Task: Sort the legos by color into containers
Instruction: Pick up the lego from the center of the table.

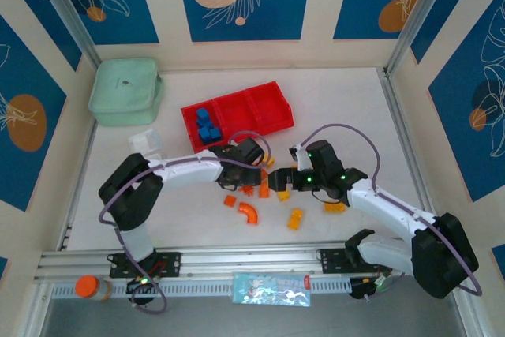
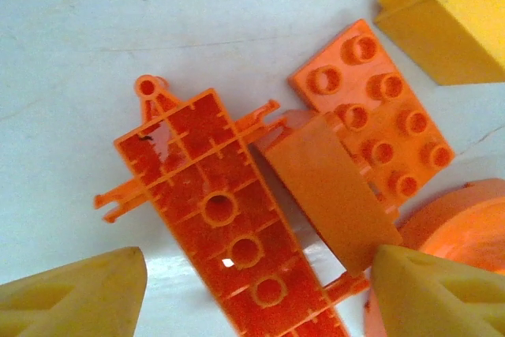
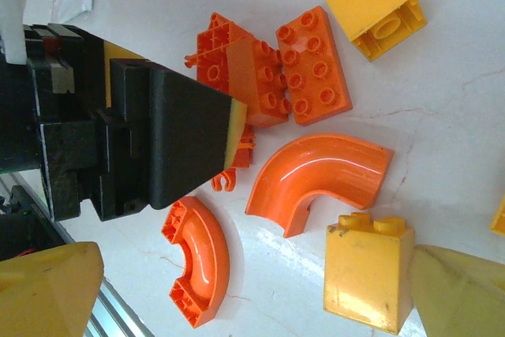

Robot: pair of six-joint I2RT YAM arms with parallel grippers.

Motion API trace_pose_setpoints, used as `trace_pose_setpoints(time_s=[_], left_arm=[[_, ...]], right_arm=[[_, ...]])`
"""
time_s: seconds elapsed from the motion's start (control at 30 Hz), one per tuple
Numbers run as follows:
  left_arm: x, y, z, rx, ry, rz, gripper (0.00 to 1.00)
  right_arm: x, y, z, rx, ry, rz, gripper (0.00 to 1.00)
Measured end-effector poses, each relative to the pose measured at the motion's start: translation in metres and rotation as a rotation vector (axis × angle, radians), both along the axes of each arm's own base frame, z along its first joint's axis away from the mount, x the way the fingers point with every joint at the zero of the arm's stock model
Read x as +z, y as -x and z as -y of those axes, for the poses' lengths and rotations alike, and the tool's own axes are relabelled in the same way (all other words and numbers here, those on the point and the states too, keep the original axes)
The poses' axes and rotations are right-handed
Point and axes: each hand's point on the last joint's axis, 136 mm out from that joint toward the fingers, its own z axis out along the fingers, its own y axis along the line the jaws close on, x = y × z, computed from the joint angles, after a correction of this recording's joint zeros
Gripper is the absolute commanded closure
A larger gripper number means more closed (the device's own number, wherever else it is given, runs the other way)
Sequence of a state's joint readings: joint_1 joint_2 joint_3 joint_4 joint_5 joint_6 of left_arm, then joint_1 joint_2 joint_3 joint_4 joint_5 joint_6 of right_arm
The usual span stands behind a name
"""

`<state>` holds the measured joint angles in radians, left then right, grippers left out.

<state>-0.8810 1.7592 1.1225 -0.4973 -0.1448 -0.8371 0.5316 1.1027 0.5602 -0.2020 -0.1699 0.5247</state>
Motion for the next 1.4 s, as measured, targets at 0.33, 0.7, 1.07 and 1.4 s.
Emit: trace_pose_setpoints(time_s=[0.33, 0.7, 1.07, 1.4], left_arm=[[0.001, 0.015, -0.035, -0.005, -0.069, -0.021, 0.18], [-0.005, 0.008, -0.032, 0.013, -0.068, -0.028, 0.17], [-0.006, -0.011, -0.010, 0.017, -0.028, -0.001, 0.17], [-0.012, -0.014, -0.014, 0.043, -0.047, -0.007, 0.23]], right_arm=[[0.000, 0.000, 0.001, -0.001, -0.002, -0.001, 0.01], [0.001, 0.000, 0.000, 0.001, -0.005, -0.001, 0.01], [0.001, -0.001, 0.001, -0.004, -0.005, -0.001, 0.01], [0.001, -0.001, 0.002, -0.005, -0.009, -0.004, 0.01]])
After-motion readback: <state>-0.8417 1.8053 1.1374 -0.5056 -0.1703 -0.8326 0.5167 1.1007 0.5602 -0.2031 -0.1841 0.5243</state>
